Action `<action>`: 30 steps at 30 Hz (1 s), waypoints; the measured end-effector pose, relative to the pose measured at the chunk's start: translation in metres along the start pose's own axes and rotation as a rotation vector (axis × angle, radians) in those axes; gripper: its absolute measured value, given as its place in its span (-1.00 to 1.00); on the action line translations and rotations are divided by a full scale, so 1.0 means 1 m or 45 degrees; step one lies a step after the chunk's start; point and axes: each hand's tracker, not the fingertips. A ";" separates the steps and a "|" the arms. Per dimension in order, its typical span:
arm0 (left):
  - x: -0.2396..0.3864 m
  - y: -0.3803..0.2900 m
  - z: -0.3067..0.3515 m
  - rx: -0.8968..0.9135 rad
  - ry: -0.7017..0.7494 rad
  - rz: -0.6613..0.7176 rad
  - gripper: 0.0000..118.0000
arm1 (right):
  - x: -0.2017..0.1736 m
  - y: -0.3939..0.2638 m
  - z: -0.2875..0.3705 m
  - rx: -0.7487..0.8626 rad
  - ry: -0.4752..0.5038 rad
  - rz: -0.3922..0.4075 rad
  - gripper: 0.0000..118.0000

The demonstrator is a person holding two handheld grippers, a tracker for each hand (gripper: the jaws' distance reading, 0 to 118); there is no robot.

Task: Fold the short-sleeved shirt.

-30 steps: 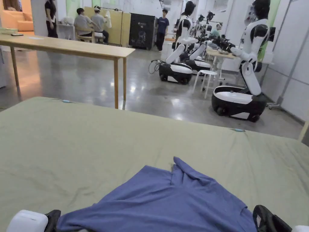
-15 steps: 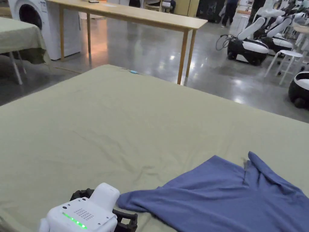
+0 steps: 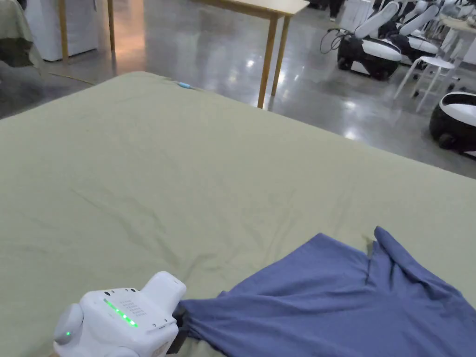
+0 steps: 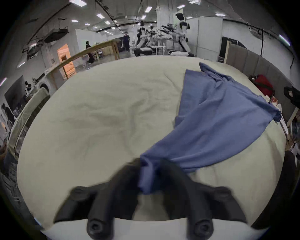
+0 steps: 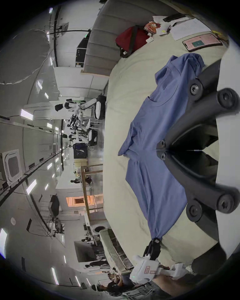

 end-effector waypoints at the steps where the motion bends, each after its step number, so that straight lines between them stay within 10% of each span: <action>1: 0.004 -0.001 0.003 0.022 0.009 -0.003 -0.88 | 0.000 0.001 -0.002 -0.002 0.000 0.001 -1.00; 8: 0.016 0.006 0.041 0.138 -0.031 0.071 -0.91 | 0.033 0.033 -0.040 -0.086 0.068 -0.059 -1.00; 14: 0.021 0.013 0.060 0.221 -0.079 0.105 -0.91 | 0.085 0.075 -0.144 -0.238 -0.011 0.101 -0.94; 15: 0.022 0.013 0.059 0.223 -0.092 0.104 -0.91 | 0.094 0.080 -0.167 -0.271 0.029 0.102 -0.60; 17: 0.024 0.014 0.057 0.233 -0.098 0.103 -0.91 | 0.108 0.088 -0.210 -0.340 0.113 0.124 0.93; 18: 0.025 0.015 0.055 0.234 -0.098 0.106 -0.91 | 0.112 0.087 -0.234 -0.419 0.071 0.134 1.00; 28: 0.036 0.024 0.053 0.200 -0.071 0.097 -0.91 | 0.121 0.073 -0.348 -0.572 -0.018 0.218 0.94; 30: 0.037 0.025 0.052 0.192 -0.060 0.094 -0.91 | 0.117 0.058 -0.353 -0.700 0.099 0.197 0.61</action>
